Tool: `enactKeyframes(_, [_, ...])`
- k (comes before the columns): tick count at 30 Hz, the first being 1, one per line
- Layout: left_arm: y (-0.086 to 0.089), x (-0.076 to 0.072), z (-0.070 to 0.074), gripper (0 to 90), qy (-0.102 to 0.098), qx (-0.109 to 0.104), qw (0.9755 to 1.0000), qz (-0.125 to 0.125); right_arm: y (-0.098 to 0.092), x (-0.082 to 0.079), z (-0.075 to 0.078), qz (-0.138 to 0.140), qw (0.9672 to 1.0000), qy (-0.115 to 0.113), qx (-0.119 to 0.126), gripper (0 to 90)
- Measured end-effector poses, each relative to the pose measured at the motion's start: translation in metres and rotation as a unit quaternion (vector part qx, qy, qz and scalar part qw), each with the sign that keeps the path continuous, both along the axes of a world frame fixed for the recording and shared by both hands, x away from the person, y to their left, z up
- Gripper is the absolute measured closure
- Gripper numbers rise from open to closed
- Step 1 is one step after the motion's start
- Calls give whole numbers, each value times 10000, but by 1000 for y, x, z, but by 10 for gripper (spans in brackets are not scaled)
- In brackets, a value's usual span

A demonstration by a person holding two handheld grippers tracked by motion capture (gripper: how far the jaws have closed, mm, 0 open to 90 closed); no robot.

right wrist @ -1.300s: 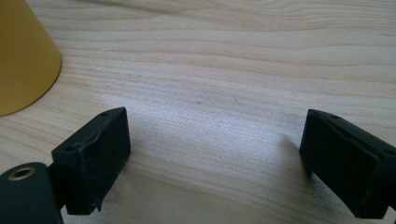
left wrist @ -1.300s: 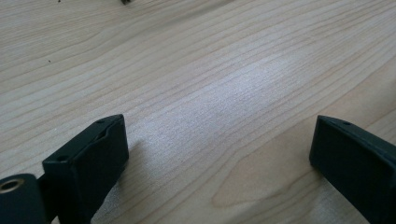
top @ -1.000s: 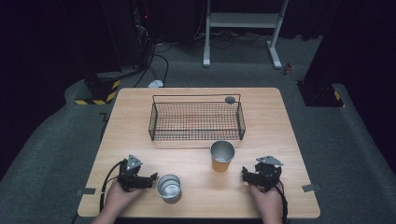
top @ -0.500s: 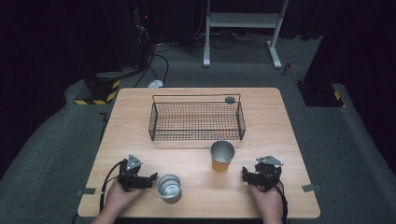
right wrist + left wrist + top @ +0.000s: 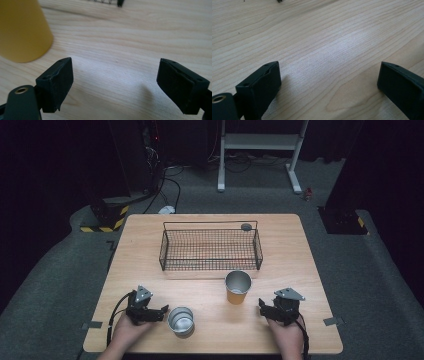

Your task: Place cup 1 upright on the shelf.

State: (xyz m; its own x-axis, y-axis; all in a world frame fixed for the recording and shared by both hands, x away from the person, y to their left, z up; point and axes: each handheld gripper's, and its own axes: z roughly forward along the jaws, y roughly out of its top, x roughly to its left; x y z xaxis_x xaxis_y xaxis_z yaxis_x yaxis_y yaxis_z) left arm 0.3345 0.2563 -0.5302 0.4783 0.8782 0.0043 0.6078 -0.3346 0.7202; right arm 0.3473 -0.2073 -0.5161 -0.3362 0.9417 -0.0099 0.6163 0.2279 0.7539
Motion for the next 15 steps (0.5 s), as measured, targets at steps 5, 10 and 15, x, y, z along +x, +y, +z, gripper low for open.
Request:
enactKeyframes(5, [0, 0, 0, 55, -1, -1, 10000, 1, 6, -5, 6, 140, 9998, -133, 73, 140])
enactKeyframes(10, [0, 0, 0, 55, -7, -17, 10000, 14, 15, -9, 12, 289, 9993, -208, 130, 139])
enactKeyframes(15, [0, 0, 0, 55, -6, -19, 10000, 17, 19, -12, 15, 404, 9986, -306, 168, 138])
